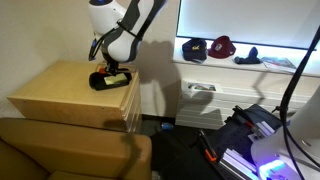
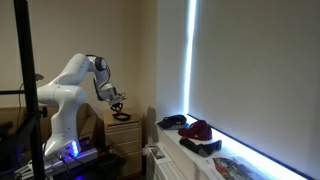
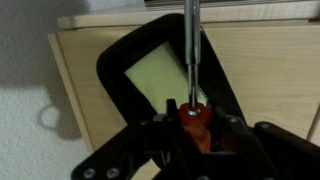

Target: Pick up the orange screwdriver and put it in the black tray

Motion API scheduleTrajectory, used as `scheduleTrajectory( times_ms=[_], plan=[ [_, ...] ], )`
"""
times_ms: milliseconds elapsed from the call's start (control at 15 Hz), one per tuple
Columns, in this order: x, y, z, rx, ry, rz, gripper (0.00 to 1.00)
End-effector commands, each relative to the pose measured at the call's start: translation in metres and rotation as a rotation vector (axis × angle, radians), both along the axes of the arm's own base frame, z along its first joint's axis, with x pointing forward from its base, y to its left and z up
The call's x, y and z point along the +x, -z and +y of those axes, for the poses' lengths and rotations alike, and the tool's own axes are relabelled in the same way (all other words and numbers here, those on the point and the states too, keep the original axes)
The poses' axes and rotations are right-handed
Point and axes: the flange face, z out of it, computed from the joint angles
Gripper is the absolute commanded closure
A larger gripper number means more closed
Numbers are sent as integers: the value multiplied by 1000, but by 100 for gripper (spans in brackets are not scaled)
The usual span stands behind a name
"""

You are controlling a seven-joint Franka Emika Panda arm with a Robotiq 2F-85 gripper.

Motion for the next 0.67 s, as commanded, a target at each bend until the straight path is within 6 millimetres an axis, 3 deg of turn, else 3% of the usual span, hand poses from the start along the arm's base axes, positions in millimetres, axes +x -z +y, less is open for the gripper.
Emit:
scheduleTrajectory(
  times_ms=[0, 600],
  plan=[
    [16, 23, 17, -4, -40, -73, 92],
    [43, 51, 33, -60, -83, -146, 92]
  ],
)
